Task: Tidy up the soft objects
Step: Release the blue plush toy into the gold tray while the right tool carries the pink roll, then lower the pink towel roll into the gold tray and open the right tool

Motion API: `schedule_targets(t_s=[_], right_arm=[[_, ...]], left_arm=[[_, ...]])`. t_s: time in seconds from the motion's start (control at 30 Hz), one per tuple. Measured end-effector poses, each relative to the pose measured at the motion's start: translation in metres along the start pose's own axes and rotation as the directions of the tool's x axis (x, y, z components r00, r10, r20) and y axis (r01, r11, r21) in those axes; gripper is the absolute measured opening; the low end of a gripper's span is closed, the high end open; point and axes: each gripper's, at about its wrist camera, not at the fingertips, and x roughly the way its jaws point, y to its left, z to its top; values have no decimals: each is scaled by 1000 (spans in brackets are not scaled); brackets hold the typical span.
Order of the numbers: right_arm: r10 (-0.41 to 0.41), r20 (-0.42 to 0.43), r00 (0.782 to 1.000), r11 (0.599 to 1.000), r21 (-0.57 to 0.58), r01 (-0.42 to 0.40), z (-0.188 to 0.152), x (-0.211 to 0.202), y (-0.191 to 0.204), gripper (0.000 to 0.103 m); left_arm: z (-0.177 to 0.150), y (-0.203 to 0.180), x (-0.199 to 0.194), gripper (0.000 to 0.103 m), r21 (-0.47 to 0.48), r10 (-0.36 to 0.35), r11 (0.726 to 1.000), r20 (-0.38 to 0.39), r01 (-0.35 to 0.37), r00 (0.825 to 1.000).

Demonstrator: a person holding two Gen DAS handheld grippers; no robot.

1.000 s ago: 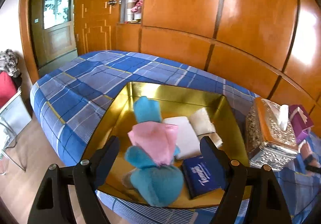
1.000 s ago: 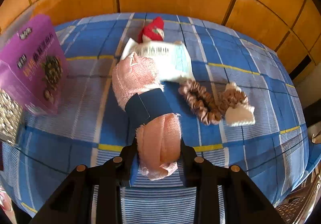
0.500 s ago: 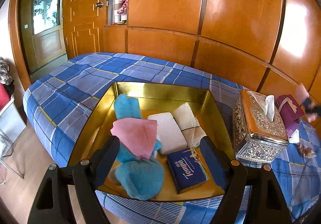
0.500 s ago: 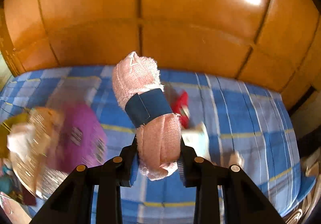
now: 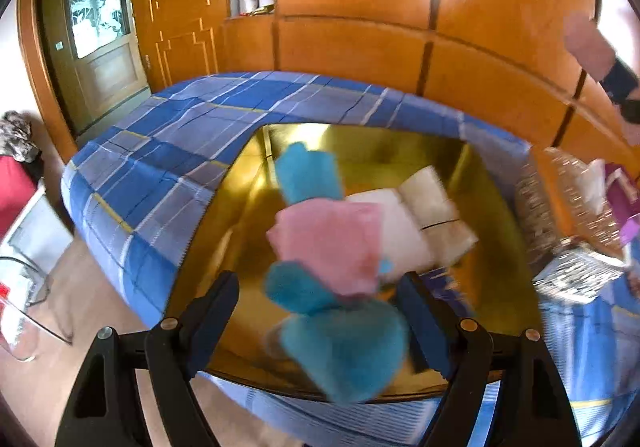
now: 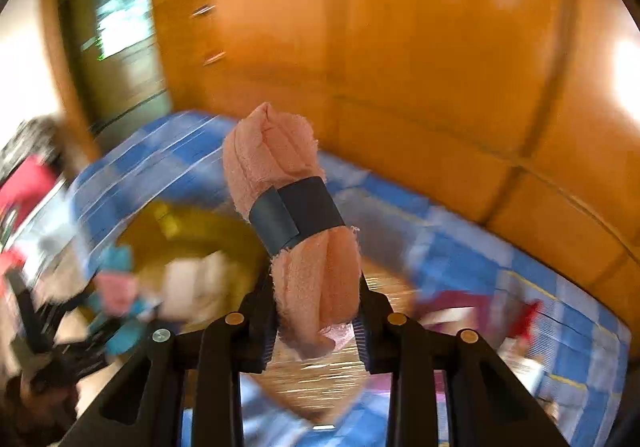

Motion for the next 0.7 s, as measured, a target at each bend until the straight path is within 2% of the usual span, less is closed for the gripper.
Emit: schedule_targets(t_s=[0.07, 0.17, 0.27, 0.37, 0.5, 0.57, 0.7], right_arm=[[63, -53, 997, 997, -42, -65, -4, 21, 30, 31], [110, -144, 983, 988, -89, -124, -11, 55, 68, 31], [129, -234, 964, 982, -102, -156, -19, 96, 92, 31], [138, -289, 947, 985, -59, -162, -23, 136, 108, 31], [140, -296, 945, 989, 3, -146, -16, 170, 115, 32], [190, -274, 943, 982, 66, -178, -12, 184, 113, 35], [235, -226, 946, 969, 134, -208, -8, 179, 113, 44]], left_arm=[[-1, 8, 10, 83, 11, 16, 1000, -24, -16, 1000], [0, 18, 22, 84, 13, 64, 998, -32, -64, 997], [7, 35, 30, 84, -32, 99, 994, -38, -101, 994], [13, 49, 33, 84, -66, 134, 989, -19, -135, 991], [15, 63, 31, 84, -116, 147, 982, -9, -147, 989], [15, 68, 28, 84, -134, 149, 980, -2, -148, 989], [21, 75, 15, 84, -166, 140, 977, 35, -133, 989]])
